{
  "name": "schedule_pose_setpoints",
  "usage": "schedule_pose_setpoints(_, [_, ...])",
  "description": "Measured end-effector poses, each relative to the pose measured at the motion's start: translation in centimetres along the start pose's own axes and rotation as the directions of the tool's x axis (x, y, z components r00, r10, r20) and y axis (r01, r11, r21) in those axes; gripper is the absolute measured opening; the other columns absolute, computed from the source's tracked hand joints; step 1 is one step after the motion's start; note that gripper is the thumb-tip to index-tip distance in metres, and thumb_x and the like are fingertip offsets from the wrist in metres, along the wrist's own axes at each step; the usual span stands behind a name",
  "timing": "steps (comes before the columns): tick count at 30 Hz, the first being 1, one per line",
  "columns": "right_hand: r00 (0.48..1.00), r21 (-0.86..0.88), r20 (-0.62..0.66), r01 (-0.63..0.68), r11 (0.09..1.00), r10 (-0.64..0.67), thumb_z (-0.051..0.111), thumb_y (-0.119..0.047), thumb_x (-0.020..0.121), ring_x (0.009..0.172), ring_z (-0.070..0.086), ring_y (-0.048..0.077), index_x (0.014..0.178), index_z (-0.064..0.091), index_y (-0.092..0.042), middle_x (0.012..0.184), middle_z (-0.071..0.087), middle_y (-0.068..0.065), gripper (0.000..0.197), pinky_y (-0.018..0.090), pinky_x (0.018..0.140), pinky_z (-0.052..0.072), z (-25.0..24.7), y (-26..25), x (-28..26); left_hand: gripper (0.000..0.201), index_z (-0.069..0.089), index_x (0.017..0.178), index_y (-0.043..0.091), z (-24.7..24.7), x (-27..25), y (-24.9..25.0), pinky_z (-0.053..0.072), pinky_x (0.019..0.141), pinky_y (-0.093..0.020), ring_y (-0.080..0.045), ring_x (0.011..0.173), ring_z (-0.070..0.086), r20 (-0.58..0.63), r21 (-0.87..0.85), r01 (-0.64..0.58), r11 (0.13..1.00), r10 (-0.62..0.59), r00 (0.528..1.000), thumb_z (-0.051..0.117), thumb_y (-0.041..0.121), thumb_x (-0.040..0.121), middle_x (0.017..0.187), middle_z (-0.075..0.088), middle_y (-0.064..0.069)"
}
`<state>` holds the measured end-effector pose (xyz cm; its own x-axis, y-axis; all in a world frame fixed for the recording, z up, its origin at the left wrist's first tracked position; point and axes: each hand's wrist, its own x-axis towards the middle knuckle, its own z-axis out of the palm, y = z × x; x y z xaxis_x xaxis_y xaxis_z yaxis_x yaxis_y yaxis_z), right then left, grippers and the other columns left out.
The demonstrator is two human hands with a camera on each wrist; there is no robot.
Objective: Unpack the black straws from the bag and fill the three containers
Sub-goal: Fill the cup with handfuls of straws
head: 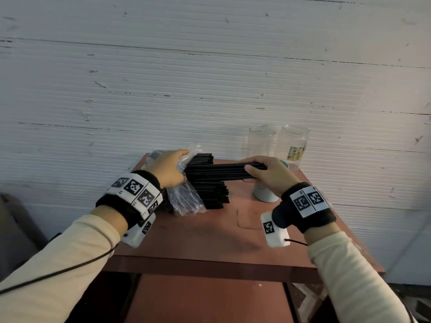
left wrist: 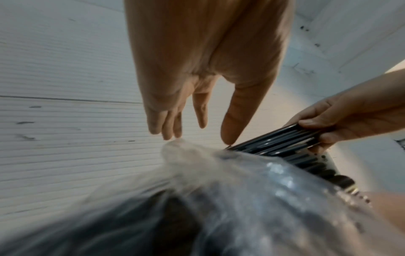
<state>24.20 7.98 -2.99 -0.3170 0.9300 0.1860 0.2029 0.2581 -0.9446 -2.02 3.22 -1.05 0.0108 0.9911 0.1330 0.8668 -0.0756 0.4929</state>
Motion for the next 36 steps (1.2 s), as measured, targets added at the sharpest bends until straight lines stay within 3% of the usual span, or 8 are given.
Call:
schedule_pose_setpoints(4, [1.0, -0.055, -0.008, 0.024, 0.998, -0.025, 0.056, -0.002, 0.095, 0.076, 0.07, 0.012, 0.109, 0.066, -0.005, 0.102, 0.066, 0.014, 0.018, 0.021, 0.074, 0.059, -1.2, -1.0, -1.0, 0.065, 0.037, 0.147, 0.02, 0.5, -0.4, 3.9, 0.024, 0.11, -0.024, -0.017, 0.14, 0.033, -0.103, 0.013, -0.203, 0.979, 0.204, 0.974, 0.064, 0.018, 0.088, 0.153, 0.035, -0.001])
schedule_pose_setpoints(8, [0.995, -0.149, -0.027, 0.088, 0.985, -0.093, 0.056, -0.002, 0.094, 0.079, 0.069, 0.012, 0.109, 0.067, -0.006, 0.099, 0.068, 0.01, 0.019, 0.018, 0.071, 0.056, -1.5, -2.2, -1.7, 0.075, 0.046, 0.138, 0.025, 2.8, 0.6, 7.8, 0.039, 0.097, -0.027, -0.015, 0.12, 0.052, 0.066, 0.108, -0.295, 0.949, 0.289, 0.955, 0.078, 0.047, 0.073, 0.134, 0.054, 0.004])
schedule_pose_setpoints(15, [0.985, -0.285, -0.026, 0.158, 0.945, -0.173, 0.056, -0.005, 0.095, 0.081, 0.067, 0.005, 0.111, 0.067, -0.011, 0.097, 0.068, -0.001, 0.02, 0.012, 0.069, 0.052, -2.8, -3.7, -3.6, 0.026, 0.057, 0.104, 0.022, 4.7, 3.3, 9.8, 0.049, 0.074, -0.032, -0.022, 0.089, 0.063, 0.029, 0.244, -0.275, 0.93, 0.276, 0.961, 0.066, 0.028, 0.08, 0.092, 0.064, 0.001])
schedule_pose_setpoints(20, [0.96, -0.274, -0.07, 0.242, 0.931, -0.27, 0.063, -0.023, 0.093, 0.102, 0.065, 0.014, 0.121, 0.064, -0.03, 0.112, 0.066, -0.007, 0.029, 0.034, 0.09, 0.056, -4.8, -5.8, -4.8, 0.014, 0.058, 0.095, 0.028, 4.2, 3.4, 10.9, 0.052, 0.074, -0.035, -0.022, 0.082, 0.064, -0.111, 0.112, -0.334, 0.936, 0.345, 0.932, 0.059, 0.037, 0.085, 0.086, 0.066, 0.003])
schedule_pose_setpoints(23, [0.877, -0.346, -0.129, 0.398, 0.849, -0.463, 0.067, -0.032, 0.09, 0.117, 0.054, 0.004, 0.131, 0.054, -0.038, 0.119, 0.06, -0.012, 0.043, 0.028, 0.102, 0.045, -5.1, -8.5, -5.2, 0.019, 0.062, 0.099, 0.027, 3.5, 3.1, 12.6, 0.053, 0.077, -0.036, -0.016, 0.082, 0.065, -0.197, -0.153, -0.421, 0.894, 0.39, 0.9, 0.063, 0.039, 0.085, 0.086, 0.068, 0.006])
schedule_pose_setpoints(28, [0.685, -0.28, -0.216, 0.639, 0.717, -0.695, 0.067, -0.007, 0.088, 0.127, 0.048, 0.01, 0.135, 0.046, -0.025, 0.135, 0.05, -0.003, 0.055, 0.025, 0.1, 0.047, -4.9, -12.7, -4.9, 0.025, 0.056, 0.078, 0.015, 4.0, 2.4, 16.6, 0.049, 0.066, -0.028, -0.012, 0.064, 0.059, -0.239, -0.515, -0.447, 0.731, 0.378, 0.894, 0.069, 0.035, 0.087, 0.068, 0.059, 0.003])
schedule_pose_setpoints(31, [0.727, -0.325, -0.167, 0.598, 0.733, -0.666, 0.062, -0.003, 0.088, 0.11, 0.06, 0.005, 0.126, 0.056, -0.02, 0.124, 0.059, -0.005, 0.042, 0.02, 0.094, 0.049, -4.6, -12.7, -3.9, 0.025, 0.064, 0.089, 0.011, 5.7, 2.2, 16.8, 0.052, 0.066, -0.018, -0.005, 0.068, 0.065, -0.165, -0.656, -0.345, 0.672, 0.318, 0.934, 0.072, 0.034, 0.085, 0.074, 0.067, 0.001])
schedule_pose_setpoints(36, [0.873, -0.573, -0.063, 0.365, 0.734, -0.483, 0.063, -0.016, 0.089, 0.088, 0.062, 0.002, 0.098, 0.07, -0.017, 0.096, 0.07, -0.008, 0.012, 0.006, 0.075, 0.044, -3.7, -7.9, -3.0, 0.049, 0.069, 0.108, 0.012, 10.4, 2.7, 13.9, 0.054, 0.093, -0.041, -0.019, 0.095, 0.071, 0.16, -0.764, -0.021, 0.644, 0.221, 0.962, 0.085, 0.029, 0.065, 0.1, 0.074, -0.006])
